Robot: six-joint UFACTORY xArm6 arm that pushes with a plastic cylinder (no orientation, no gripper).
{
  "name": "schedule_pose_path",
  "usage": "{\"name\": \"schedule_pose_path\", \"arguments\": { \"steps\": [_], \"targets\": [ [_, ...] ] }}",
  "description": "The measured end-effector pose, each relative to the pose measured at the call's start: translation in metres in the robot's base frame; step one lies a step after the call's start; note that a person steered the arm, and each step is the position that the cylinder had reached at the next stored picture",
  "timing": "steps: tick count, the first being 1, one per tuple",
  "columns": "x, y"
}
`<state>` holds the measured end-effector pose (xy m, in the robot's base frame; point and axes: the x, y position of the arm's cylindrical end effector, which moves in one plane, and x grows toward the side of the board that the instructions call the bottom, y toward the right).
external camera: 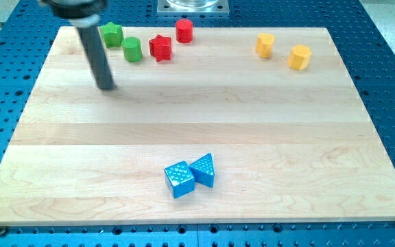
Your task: Place your hand at the top right corner
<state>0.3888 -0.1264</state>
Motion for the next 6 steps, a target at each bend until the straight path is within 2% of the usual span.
{"name": "schedule_pose_path", "arguments": {
  "steps": [1,2,3,4,5,6],
  "targets": [
    [0.066,0.119],
    [0.097,0.254],
    [0.07,0.38],
    [-0.006,0.449],
    [-0.045,0.472],
    [-0.096,0.46]
  ]
}}
